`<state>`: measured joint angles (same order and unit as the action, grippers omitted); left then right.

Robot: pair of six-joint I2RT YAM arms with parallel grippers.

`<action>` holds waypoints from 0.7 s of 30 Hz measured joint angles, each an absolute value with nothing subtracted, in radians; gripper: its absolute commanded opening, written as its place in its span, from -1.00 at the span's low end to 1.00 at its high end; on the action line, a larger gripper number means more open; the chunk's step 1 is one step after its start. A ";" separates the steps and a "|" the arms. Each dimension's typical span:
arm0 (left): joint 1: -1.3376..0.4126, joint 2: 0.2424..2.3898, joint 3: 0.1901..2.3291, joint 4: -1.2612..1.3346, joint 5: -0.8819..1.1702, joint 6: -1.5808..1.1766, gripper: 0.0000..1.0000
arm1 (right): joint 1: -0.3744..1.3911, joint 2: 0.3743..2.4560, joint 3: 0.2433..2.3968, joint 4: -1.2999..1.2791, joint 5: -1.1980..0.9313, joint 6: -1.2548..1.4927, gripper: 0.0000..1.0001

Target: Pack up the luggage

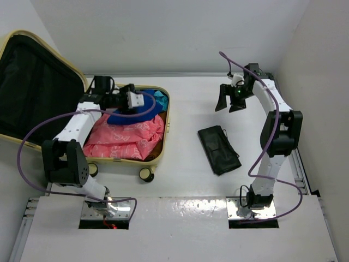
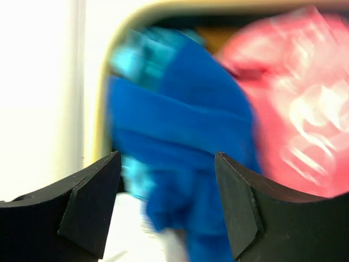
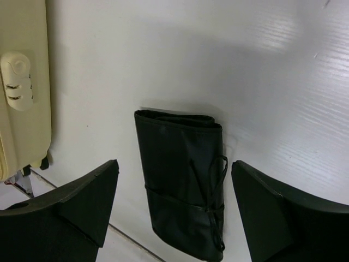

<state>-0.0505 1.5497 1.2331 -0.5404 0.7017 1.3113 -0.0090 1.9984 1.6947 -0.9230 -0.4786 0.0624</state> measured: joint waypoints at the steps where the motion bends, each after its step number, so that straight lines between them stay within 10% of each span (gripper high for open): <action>1: -0.049 1.549 1.263 -0.520 0.721 1.252 0.48 | -0.009 1.998 1.700 -0.923 -0.478 0.062 0.67; 12: -0.121 1.843 1.581 -0.225 0.613 0.606 -0.10 | -0.009 1.998 1.710 -0.922 -0.470 0.060 0.67; 21: -0.139 1.957 1.463 -0.181 0.566 0.323 0.78 | 0.043 1.955 1.414 -0.950 -0.374 0.027 0.74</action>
